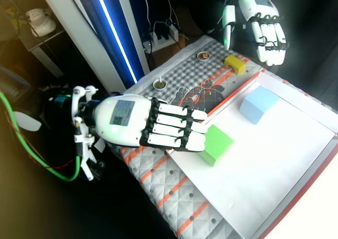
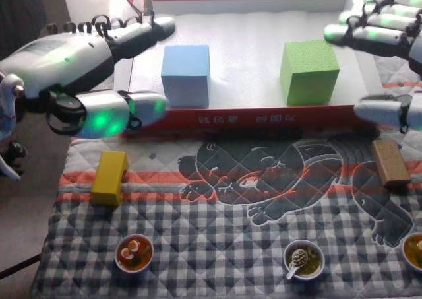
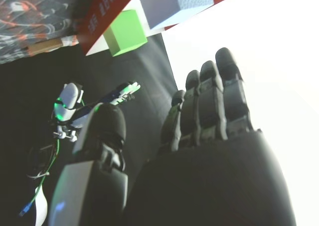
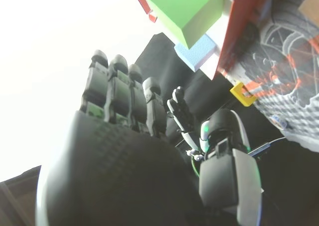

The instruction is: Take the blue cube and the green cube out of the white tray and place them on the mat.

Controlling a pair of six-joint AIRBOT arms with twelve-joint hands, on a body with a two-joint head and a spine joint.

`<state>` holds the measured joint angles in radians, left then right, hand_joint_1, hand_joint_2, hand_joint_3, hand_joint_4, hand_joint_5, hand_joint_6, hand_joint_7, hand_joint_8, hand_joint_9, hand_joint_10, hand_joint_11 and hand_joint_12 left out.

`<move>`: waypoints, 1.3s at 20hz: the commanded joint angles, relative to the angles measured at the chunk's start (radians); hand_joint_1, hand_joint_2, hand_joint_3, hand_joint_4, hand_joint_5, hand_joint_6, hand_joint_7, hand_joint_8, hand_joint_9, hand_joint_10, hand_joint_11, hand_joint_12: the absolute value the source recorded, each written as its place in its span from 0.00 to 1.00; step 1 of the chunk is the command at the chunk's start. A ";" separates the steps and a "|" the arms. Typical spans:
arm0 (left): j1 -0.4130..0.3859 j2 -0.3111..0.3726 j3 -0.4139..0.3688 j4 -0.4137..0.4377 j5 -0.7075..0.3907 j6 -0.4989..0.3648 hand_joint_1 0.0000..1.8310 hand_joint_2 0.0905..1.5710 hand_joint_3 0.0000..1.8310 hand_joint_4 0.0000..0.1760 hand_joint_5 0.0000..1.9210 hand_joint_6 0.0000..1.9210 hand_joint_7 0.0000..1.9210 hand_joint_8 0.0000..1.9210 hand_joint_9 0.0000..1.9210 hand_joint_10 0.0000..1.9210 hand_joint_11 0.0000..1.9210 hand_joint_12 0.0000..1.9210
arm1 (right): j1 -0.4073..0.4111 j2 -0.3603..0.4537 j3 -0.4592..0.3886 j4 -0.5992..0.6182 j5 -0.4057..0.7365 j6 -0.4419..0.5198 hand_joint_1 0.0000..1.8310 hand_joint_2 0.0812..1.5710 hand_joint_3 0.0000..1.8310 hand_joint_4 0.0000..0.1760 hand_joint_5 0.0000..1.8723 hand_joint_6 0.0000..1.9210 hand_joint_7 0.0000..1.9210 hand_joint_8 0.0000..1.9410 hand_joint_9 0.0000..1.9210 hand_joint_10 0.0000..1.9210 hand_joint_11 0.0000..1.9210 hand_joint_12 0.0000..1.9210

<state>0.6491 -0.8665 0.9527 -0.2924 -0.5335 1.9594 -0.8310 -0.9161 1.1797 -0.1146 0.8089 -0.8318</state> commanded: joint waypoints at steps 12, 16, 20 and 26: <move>-0.196 -0.241 0.314 -0.274 0.217 0.320 0.33 0.56 0.00 1.00 0.08 0.00 0.09 0.00 0.13 0.00 0.00 0.33 | 0.258 -0.181 0.191 -0.099 -0.192 -0.019 0.30 0.62 0.00 0.52 0.15 0.00 0.15 0.00 0.14 0.00 0.00 0.34; -0.193 -0.279 0.361 -0.284 0.268 0.333 0.31 0.56 0.00 1.00 0.07 0.00 0.08 0.00 0.13 0.00 0.00 0.37 | 0.261 -0.199 0.210 -0.129 -0.254 -0.019 0.29 0.59 0.00 0.43 0.14 0.00 0.12 0.00 0.11 0.00 0.00 0.27; -0.201 -0.311 0.391 -0.433 0.290 0.536 0.35 0.58 0.00 1.00 0.07 0.00 0.08 0.00 0.15 0.00 0.00 0.36 | 0.266 -0.235 0.257 -0.129 -0.304 -0.019 0.34 0.63 0.01 0.38 0.14 0.00 0.15 0.00 0.12 0.00 0.00 0.26; -0.213 -0.343 0.435 -0.486 0.313 0.584 0.37 0.61 0.00 1.00 0.09 0.00 0.12 0.00 0.20 0.01 0.00 0.37 | 0.278 -0.280 0.315 -0.123 -0.365 -0.019 0.32 0.65 0.00 0.36 0.14 0.00 0.16 0.00 0.14 0.00 0.05 0.21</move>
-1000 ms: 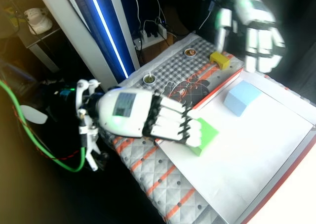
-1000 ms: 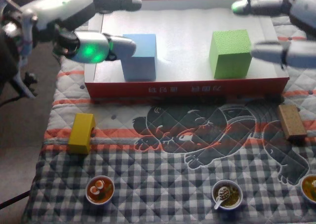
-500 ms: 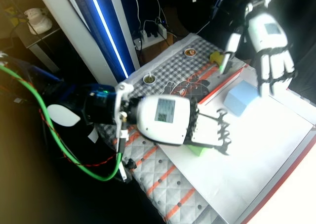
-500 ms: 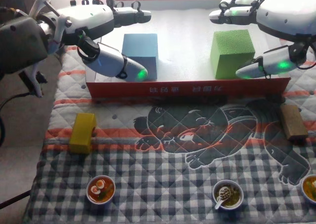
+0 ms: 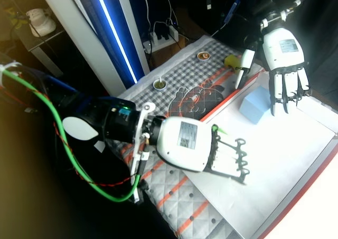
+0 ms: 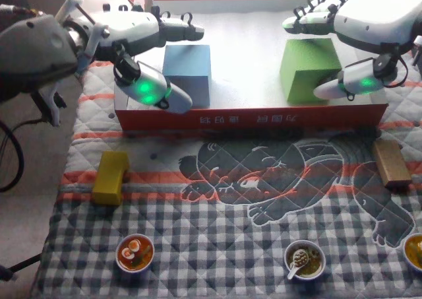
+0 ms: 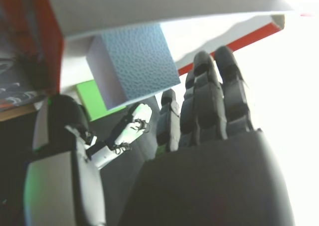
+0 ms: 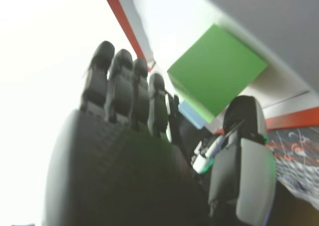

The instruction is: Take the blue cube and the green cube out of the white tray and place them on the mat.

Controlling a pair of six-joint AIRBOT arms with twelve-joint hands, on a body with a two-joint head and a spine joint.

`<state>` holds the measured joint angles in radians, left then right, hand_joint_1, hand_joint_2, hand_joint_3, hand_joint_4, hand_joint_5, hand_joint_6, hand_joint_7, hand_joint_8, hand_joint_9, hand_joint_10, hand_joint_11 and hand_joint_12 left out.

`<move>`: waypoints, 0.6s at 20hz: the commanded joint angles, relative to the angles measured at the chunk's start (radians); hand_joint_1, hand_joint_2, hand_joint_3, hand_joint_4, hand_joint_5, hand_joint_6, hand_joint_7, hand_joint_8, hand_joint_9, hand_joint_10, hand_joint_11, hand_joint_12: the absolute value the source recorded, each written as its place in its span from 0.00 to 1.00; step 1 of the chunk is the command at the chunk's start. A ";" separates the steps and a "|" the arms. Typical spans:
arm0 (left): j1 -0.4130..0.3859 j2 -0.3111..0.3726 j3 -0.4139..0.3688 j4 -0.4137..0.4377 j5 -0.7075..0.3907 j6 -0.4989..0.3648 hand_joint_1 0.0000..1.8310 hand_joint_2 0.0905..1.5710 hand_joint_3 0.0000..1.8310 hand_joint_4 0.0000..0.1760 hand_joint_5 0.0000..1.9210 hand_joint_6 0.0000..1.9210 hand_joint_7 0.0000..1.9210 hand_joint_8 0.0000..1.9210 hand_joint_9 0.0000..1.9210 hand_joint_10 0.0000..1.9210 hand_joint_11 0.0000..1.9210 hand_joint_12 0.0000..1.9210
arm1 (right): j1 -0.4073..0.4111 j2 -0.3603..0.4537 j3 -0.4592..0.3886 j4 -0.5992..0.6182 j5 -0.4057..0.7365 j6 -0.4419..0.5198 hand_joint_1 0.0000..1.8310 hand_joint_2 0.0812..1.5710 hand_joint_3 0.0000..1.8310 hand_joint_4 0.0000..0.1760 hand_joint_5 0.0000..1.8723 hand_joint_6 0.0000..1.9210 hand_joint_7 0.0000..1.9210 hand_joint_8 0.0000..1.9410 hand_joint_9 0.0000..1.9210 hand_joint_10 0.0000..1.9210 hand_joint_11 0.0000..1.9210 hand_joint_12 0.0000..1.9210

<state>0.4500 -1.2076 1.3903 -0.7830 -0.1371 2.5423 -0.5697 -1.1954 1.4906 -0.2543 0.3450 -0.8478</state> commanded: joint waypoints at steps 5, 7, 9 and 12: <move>-0.037 -0.020 0.029 -0.006 -0.056 0.001 0.34 0.65 0.00 1.00 0.09 0.00 0.13 0.00 0.18 0.00 0.00 0.35 | 0.016 -0.012 0.012 0.018 0.087 -0.003 0.31 0.67 0.01 0.41 0.14 0.00 0.15 0.00 0.15 0.01 0.07 0.21; -0.037 -0.023 0.033 -0.007 -0.055 0.001 0.34 0.67 0.01 1.00 0.11 0.01 0.15 0.01 0.20 0.00 0.00 0.34 | 0.016 -0.014 0.012 0.018 0.086 -0.003 0.33 0.68 0.00 0.40 0.15 0.00 0.16 0.00 0.16 0.01 0.08 0.21; -0.035 -0.028 0.039 -0.016 -0.051 0.001 0.36 0.68 0.00 1.00 0.13 0.00 0.17 0.00 0.21 0.00 0.00 0.39 | 0.016 -0.015 0.011 0.018 0.086 -0.003 0.31 0.68 0.00 0.50 0.15 0.00 0.15 0.00 0.15 0.00 0.06 0.21; -0.025 -0.041 0.056 -0.033 -0.042 0.001 0.39 0.65 0.00 1.00 0.15 0.00 0.21 0.00 0.26 0.01 0.00 0.48 | 0.016 -0.015 0.009 0.018 0.085 -0.003 0.29 0.68 0.00 0.58 0.15 0.00 0.17 0.00 0.19 0.00 0.09 0.29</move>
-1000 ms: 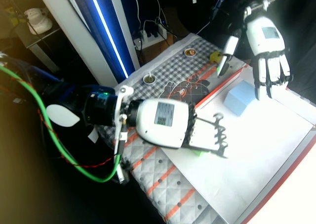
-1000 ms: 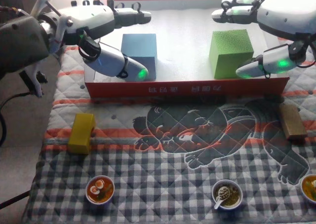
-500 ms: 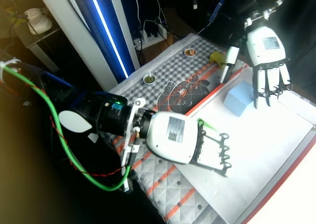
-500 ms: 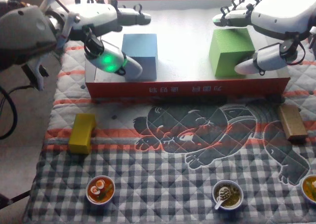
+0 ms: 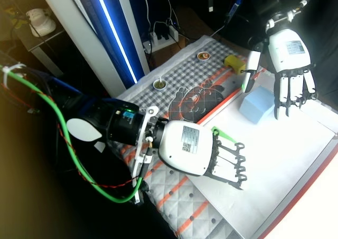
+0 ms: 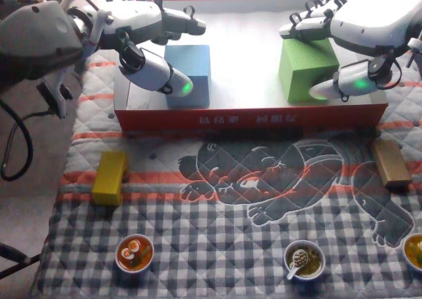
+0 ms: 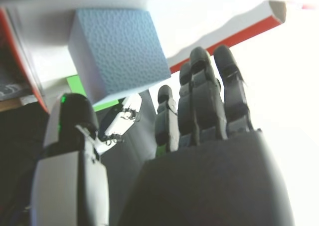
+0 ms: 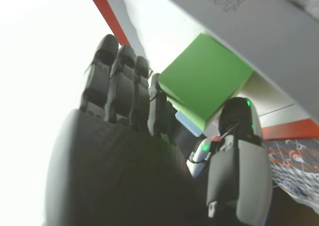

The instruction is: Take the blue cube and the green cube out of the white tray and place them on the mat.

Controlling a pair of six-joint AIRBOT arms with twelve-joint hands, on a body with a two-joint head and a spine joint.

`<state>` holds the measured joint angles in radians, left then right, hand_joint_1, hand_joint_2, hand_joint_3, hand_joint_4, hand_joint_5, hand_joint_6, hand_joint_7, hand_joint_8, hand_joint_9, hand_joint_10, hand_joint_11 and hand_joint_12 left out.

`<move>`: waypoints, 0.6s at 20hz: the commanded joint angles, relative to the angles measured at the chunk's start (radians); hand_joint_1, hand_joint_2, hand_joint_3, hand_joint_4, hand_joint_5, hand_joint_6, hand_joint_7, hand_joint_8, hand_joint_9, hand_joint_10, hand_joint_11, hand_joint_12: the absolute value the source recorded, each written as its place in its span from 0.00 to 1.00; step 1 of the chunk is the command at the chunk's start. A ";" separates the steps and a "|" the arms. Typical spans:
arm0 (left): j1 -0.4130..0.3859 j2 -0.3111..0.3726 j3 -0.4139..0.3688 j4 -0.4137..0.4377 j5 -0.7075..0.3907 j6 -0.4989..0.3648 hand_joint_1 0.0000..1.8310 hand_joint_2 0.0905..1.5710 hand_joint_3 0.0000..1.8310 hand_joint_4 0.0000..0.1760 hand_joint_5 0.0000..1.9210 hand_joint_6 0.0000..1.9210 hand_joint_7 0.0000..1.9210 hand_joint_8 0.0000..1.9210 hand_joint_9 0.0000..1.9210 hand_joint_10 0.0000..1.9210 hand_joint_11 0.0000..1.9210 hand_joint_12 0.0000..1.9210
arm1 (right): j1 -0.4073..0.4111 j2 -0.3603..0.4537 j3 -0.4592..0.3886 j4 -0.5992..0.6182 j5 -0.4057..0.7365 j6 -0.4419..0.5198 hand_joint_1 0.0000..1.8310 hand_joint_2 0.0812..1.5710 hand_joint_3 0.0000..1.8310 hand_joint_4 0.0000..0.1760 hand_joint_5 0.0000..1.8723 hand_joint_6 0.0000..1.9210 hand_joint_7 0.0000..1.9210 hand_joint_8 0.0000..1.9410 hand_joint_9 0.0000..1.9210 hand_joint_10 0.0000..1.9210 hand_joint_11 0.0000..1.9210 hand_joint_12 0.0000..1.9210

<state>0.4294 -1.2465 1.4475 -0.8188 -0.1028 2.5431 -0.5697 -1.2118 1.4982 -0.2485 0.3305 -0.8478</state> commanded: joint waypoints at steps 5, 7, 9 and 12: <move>-0.001 -0.018 0.010 -0.030 -0.085 0.000 0.56 0.67 0.00 0.97 0.20 0.00 0.38 0.01 0.40 0.03 0.06 0.50 | 0.019 0.003 -0.004 0.013 0.102 -0.003 0.34 0.68 0.00 0.00 0.30 0.00 0.51 0.01 0.53 0.05 0.27 0.60; -0.002 -0.020 0.007 -0.043 -0.100 0.000 0.69 0.73 0.00 0.76 0.26 0.00 0.43 0.51 0.45 0.04 0.09 0.54 | 0.022 0.003 -0.008 0.014 0.112 -0.003 0.44 0.68 0.00 0.00 0.39 0.01 0.58 0.01 0.60 0.08 0.35 0.72; -0.008 -0.016 -0.003 -0.022 -0.125 -0.037 0.78 0.74 0.00 0.33 0.36 0.00 0.44 0.60 0.42 0.60 0.08 0.62 | 0.029 0.004 -0.013 0.023 0.138 -0.002 0.54 0.68 0.00 0.00 0.46 0.01 0.59 0.00 0.61 0.08 0.36 0.70; -0.035 0.022 -0.041 0.149 -0.185 -0.258 0.73 0.76 0.00 0.00 0.38 0.66 0.42 0.63 0.38 0.75 0.08 0.67 | 0.051 0.037 -0.035 0.068 0.221 -0.002 0.70 0.67 0.00 0.00 0.51 0.42 0.58 0.46 0.57 0.40 0.43 0.66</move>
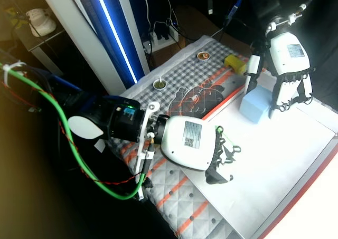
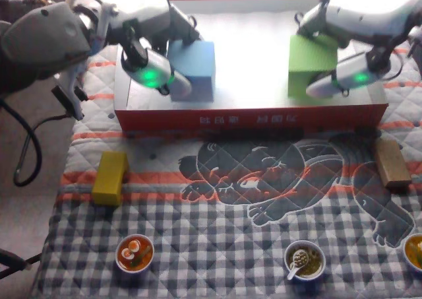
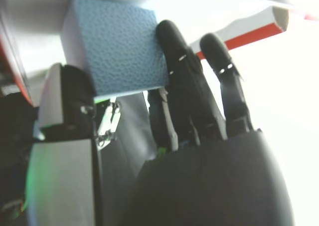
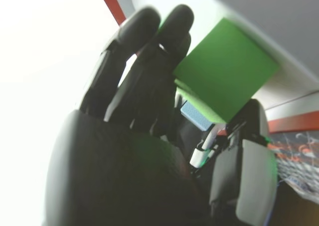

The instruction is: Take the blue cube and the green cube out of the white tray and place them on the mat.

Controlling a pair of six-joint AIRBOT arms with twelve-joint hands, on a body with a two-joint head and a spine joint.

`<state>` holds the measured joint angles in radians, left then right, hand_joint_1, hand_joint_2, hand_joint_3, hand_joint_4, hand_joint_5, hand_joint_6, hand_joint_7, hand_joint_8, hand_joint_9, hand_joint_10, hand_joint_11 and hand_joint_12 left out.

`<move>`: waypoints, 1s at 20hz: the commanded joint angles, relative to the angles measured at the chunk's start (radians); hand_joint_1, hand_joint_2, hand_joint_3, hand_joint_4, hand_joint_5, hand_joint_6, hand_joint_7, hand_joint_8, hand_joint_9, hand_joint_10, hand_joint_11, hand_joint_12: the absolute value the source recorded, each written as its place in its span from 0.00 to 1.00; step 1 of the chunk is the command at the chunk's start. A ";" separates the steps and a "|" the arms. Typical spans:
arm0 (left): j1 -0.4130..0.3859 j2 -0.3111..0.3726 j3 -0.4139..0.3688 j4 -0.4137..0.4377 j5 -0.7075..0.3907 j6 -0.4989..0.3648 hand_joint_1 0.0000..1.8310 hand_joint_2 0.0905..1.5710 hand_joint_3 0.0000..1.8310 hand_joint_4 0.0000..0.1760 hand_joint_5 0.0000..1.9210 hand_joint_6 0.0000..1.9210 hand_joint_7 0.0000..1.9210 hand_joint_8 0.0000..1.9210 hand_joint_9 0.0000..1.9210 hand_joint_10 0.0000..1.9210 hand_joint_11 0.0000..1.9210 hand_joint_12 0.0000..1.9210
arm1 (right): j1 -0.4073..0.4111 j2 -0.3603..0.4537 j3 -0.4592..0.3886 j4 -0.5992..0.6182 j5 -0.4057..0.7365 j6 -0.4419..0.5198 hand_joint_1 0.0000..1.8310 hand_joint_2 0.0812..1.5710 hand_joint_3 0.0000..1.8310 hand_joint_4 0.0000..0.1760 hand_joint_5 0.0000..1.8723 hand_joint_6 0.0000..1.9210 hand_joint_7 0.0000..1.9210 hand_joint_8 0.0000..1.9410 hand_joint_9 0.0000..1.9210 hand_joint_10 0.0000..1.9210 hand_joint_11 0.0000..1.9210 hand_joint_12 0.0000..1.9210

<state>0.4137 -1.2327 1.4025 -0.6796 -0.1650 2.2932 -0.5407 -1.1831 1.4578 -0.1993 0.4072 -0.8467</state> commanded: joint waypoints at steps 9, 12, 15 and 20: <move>0.085 0.329 -0.352 0.593 -0.448 -0.653 0.74 0.68 0.00 0.29 0.42 0.01 0.51 0.53 0.40 0.42 0.06 0.80 | -0.090 0.273 -0.294 0.040 0.562 -0.004 0.74 0.70 0.00 0.00 0.43 0.52 0.55 0.46 0.51 0.58 0.33 0.73; 0.188 0.411 -0.454 0.661 -0.517 -0.727 0.69 0.71 0.01 0.00 0.42 0.41 0.50 0.63 0.40 0.57 0.14 0.83 | -0.209 0.322 -0.374 0.038 0.634 -0.004 0.69 0.68 0.00 0.00 0.52 0.47 0.56 0.46 0.63 0.36 0.48 0.71; 0.247 0.420 -0.485 0.657 -0.492 -0.727 0.68 0.72 0.00 0.00 0.45 0.58 0.47 0.60 0.37 0.71 0.15 0.85 | -0.287 0.324 -0.396 0.038 0.640 0.017 0.68 0.70 0.00 0.00 0.50 0.53 0.51 0.52 0.62 0.26 0.48 0.67; 0.252 0.325 -0.420 0.632 -0.397 -0.727 0.53 0.58 0.00 0.49 0.28 0.00 0.31 0.06 0.22 0.33 0.03 0.69 | -0.353 0.272 -0.355 0.037 0.589 0.091 0.37 0.60 0.00 0.52 0.11 0.00 0.11 0.00 0.14 0.00 0.02 0.39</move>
<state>0.6724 -0.9092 0.9817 -0.0441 -0.4675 1.5723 -0.9024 -0.9104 1.1019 -0.1780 0.8810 -0.7589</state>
